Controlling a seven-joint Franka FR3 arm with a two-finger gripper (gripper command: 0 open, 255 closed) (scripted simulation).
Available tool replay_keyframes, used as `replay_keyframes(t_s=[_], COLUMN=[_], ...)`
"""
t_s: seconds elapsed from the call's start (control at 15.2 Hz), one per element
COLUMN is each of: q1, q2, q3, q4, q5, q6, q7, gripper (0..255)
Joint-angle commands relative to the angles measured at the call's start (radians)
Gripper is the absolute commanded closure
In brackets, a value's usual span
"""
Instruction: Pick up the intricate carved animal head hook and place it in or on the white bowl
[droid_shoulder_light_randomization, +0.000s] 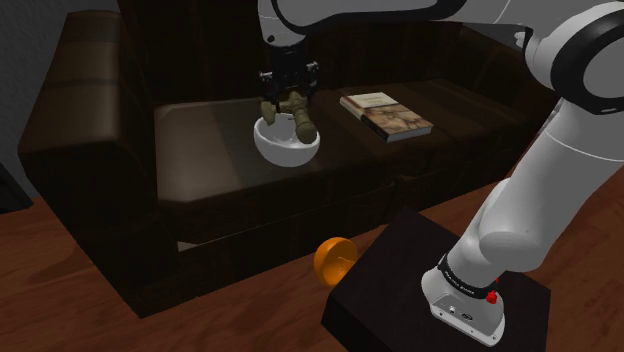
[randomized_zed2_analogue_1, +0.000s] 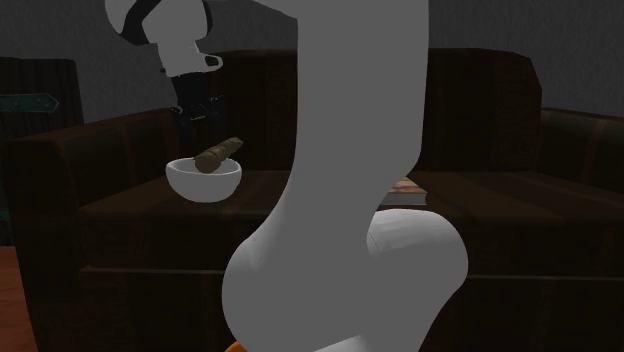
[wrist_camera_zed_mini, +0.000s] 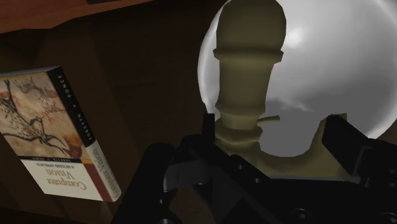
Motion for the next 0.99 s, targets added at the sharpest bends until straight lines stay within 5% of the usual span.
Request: replay_keyframes(t_s=[0.0, 0.2, 0.46, 0.92], q1=[0.000, 0.000, 0.019, 0.019], q2=[0.001, -0.002, 0.043, 0.043], q3=[0.000, 0.000, 0.017, 0.017], q4=[0.000, -0.003, 0.176, 0.176], q5=[0.000, 0.001, -0.012, -0.012], q6=[0.000, 0.000, -0.140, -0.140], q7=[0.000, 0.000, 0.003, 0.003], gripper=[0, 0, 0, 0])
